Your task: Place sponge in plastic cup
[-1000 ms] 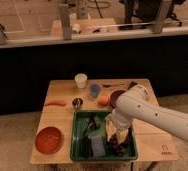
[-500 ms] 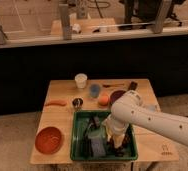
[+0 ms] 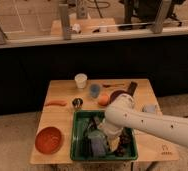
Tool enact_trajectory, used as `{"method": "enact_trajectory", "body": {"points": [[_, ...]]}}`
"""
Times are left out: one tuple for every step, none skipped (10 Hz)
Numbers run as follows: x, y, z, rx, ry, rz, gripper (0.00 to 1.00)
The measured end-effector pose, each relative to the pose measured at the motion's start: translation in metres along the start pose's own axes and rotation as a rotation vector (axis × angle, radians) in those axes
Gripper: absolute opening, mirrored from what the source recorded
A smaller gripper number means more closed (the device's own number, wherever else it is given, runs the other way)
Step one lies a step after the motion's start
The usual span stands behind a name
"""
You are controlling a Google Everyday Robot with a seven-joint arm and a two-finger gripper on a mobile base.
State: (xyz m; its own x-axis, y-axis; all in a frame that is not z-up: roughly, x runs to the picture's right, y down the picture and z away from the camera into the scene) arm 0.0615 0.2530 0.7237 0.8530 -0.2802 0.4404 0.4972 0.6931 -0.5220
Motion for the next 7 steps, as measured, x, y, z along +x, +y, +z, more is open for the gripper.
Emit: {"method": "enact_trajectory", "body": {"points": [[-0.006,0.000,0.005,-0.004,-0.007,-0.012,0.80],[-0.012,0.000,0.010,-0.006,-0.014,-0.024,0.80],[-0.018,0.000,0.017,-0.004,-0.018,-0.043,0.80],[-0.023,0.000,0.023,-0.002,-0.022,-0.056,0.80],[-0.027,0.000,0.031,-0.004,-0.023,-0.070,0.80],[-0.029,0.002,0.044,-0.012,-0.024,-0.075,0.80],[-0.030,0.002,0.051,-0.017,-0.024,-0.075,0.80]]}}
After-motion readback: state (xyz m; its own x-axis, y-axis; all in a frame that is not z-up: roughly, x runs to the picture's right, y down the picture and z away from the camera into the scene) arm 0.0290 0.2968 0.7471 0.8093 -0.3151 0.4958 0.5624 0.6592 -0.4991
